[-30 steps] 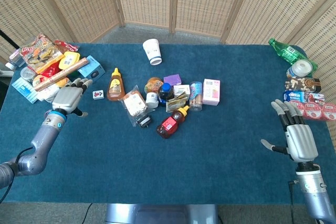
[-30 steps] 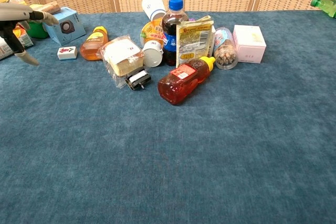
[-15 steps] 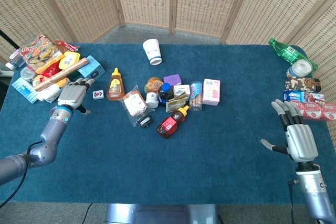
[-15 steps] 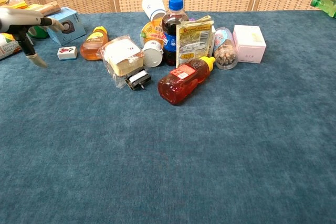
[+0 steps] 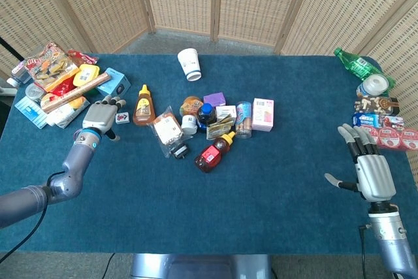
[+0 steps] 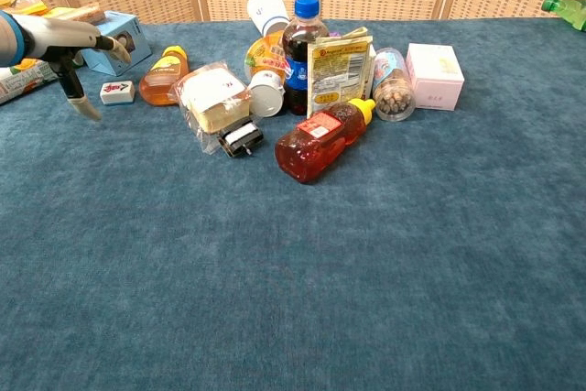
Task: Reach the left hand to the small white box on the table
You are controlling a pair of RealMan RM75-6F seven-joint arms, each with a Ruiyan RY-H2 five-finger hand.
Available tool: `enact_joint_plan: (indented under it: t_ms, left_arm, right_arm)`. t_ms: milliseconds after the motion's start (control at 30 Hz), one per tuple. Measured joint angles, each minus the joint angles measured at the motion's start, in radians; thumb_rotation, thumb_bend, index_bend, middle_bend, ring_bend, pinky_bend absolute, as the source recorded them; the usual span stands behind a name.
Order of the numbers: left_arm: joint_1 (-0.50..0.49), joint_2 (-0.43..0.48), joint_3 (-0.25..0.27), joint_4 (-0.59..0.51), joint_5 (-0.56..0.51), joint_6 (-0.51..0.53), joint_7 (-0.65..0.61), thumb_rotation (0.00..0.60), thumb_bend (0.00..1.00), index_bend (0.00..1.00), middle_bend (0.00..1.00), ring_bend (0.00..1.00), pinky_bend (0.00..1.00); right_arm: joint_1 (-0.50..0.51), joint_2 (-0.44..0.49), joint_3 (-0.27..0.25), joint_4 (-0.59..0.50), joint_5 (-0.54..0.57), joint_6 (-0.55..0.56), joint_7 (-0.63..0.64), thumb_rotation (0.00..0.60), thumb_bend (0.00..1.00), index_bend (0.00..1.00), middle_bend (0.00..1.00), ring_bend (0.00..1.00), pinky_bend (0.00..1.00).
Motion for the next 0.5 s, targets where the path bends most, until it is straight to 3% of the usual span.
enact_joint_plan:
  t_ms: [500]
  left_arm:
    - [-0.018, -0.027, 0.029, 0.027, -0.039, 0.006, 0.007, 0.600, 0.15, 0.16, 0.00, 0.00, 0.17]
  right_arm:
    - [0.000, 0.001, 0.001, -0.002, 0.001, -0.001, 0.005, 0.600, 0.00, 0.00, 0.00, 0.00, 0.00]
